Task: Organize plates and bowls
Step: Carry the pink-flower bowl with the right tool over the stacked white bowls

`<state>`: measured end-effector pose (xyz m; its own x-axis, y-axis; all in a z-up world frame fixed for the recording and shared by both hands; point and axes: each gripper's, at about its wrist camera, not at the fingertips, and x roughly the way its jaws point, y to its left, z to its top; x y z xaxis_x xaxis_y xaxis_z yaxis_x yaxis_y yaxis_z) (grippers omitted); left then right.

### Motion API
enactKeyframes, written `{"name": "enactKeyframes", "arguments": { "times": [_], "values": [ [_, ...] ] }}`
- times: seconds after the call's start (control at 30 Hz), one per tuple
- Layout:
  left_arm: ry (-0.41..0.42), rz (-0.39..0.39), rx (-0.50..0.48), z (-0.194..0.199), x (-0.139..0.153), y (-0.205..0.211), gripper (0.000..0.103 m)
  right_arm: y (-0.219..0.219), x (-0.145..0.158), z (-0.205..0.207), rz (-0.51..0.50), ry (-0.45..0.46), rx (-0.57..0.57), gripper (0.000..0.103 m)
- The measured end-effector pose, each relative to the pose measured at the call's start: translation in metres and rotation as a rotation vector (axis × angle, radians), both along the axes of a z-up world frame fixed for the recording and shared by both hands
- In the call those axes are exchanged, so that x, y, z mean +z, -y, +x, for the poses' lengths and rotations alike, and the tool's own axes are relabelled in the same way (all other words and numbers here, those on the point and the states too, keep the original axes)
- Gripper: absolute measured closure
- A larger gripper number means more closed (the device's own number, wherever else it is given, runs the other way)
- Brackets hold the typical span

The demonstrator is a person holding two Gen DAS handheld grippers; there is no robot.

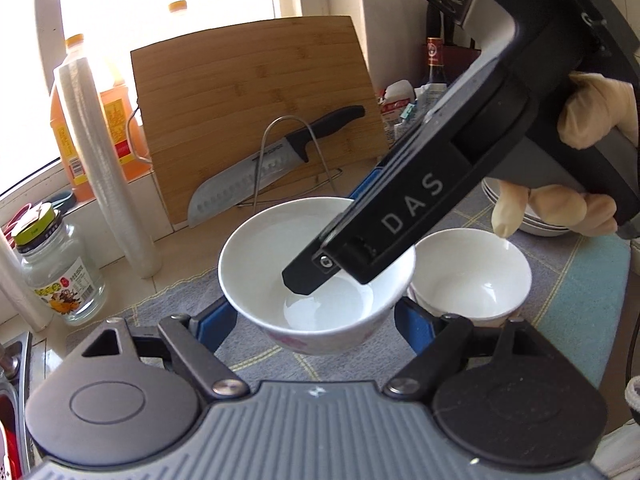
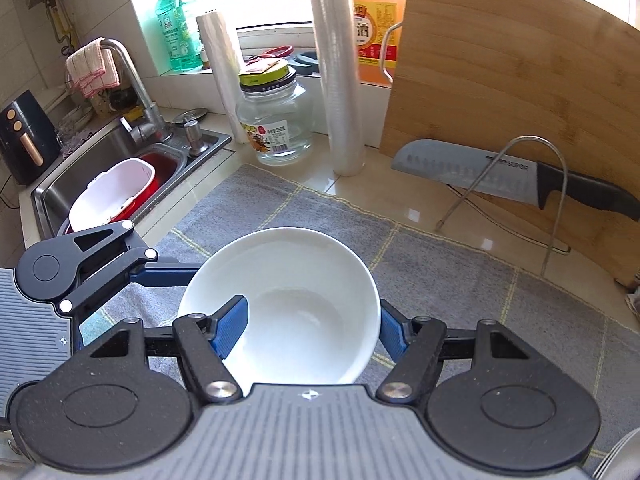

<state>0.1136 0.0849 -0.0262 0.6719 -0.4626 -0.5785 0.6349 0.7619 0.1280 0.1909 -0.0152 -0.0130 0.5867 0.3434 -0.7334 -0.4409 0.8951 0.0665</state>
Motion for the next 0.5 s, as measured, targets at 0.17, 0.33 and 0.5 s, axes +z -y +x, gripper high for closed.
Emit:
{"name": "enactKeyframes", "arguments": {
  "times": [0.17, 0.33, 0.5],
  "values": [
    [0.005, -0.003, -0.066, -0.007, 0.003, 0.025, 0.018, 0.028, 0.001, -0.014, -0.002, 0.01, -0.065, 0.029],
    [0.005, -0.011, -0.134, -0.011, 0.004, 0.05, 0.018, 0.057, 0.001, -0.031, -0.002, 0.015, -0.139, 0.029],
    [-0.018, -0.011, -0.187, -0.014, -0.003, 0.069, 0.018, 0.08, -0.005, -0.045, 0.006, 0.005, -0.195, 0.029]
  ]
}}
